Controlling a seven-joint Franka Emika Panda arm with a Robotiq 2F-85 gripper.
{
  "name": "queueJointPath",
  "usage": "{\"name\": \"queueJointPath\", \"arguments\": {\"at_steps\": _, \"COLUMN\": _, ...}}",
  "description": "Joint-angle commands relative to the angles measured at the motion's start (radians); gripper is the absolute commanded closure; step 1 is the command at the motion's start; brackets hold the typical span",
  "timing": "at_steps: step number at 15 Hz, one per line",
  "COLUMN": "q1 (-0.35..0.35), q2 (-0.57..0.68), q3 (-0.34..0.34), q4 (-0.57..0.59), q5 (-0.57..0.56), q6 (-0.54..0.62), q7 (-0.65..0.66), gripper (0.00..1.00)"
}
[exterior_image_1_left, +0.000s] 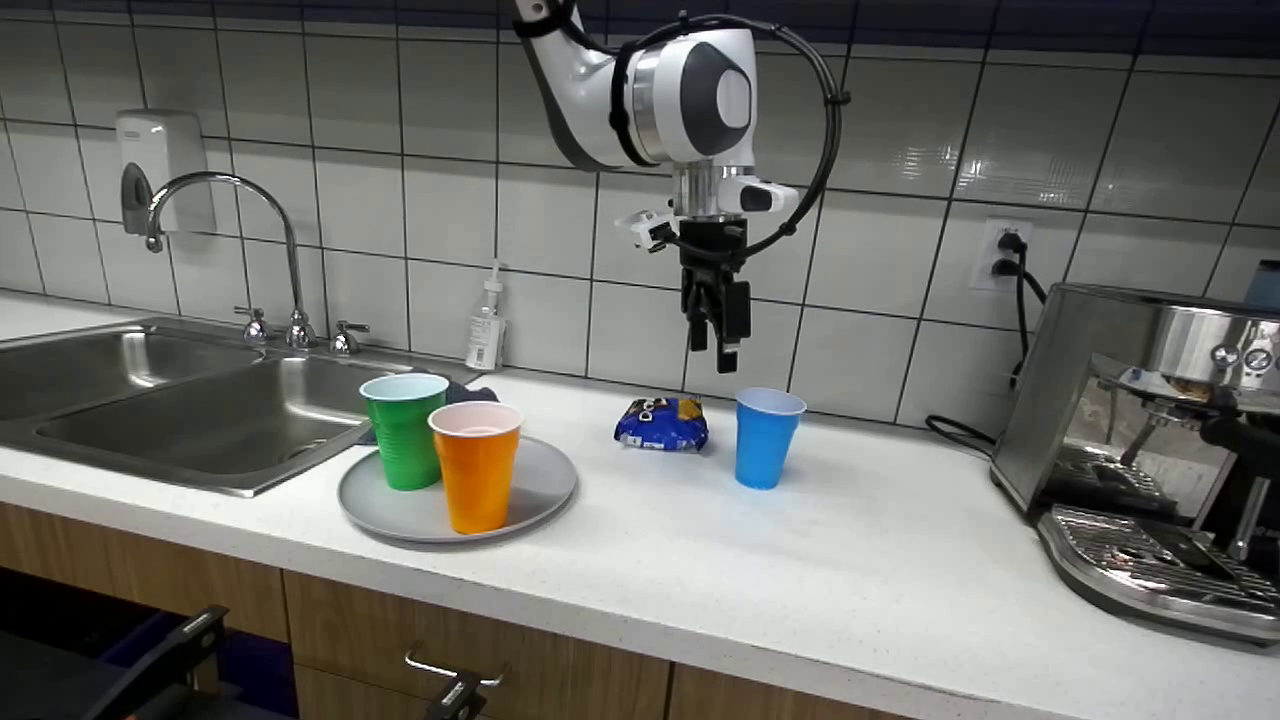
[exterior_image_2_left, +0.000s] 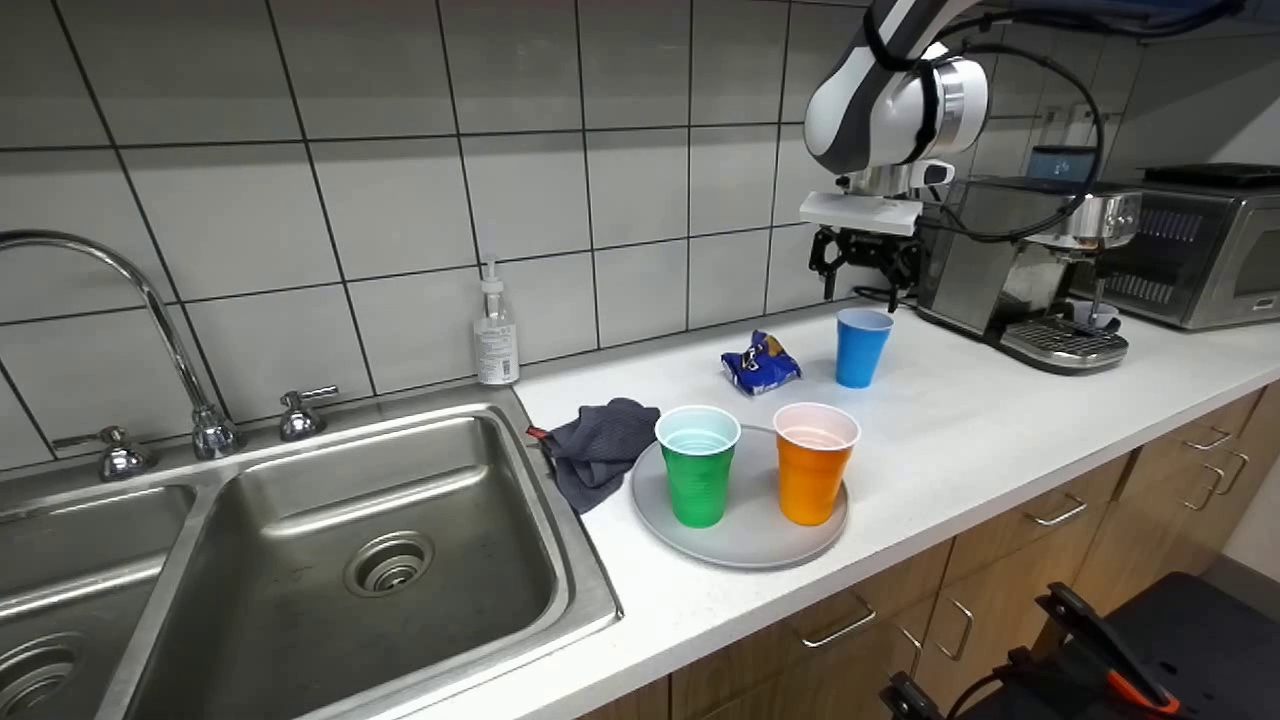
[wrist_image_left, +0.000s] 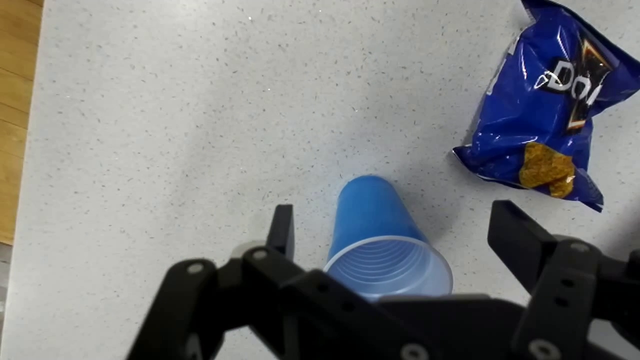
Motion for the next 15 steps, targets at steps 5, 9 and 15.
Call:
{"name": "queueJointPath", "arguments": {"at_steps": 5, "q1": 0.012, "q2": 0.001, "q3": -0.014, "q4": 0.003, "q5": 0.008, "q6": -0.003, "q7": -0.007, "gripper": 0.00}}
{"name": "queueJointPath", "arguments": {"at_steps": 9, "q1": 0.012, "q2": 0.001, "q3": -0.014, "q4": 0.003, "q5": 0.008, "q6": -0.003, "q7": -0.007, "gripper": 0.00}}
{"name": "queueJointPath", "arguments": {"at_steps": 15, "q1": 0.015, "q2": 0.029, "q3": -0.013, "q4": 0.036, "q5": 0.001, "q6": 0.000, "q7": -0.010, "gripper": 0.00}}
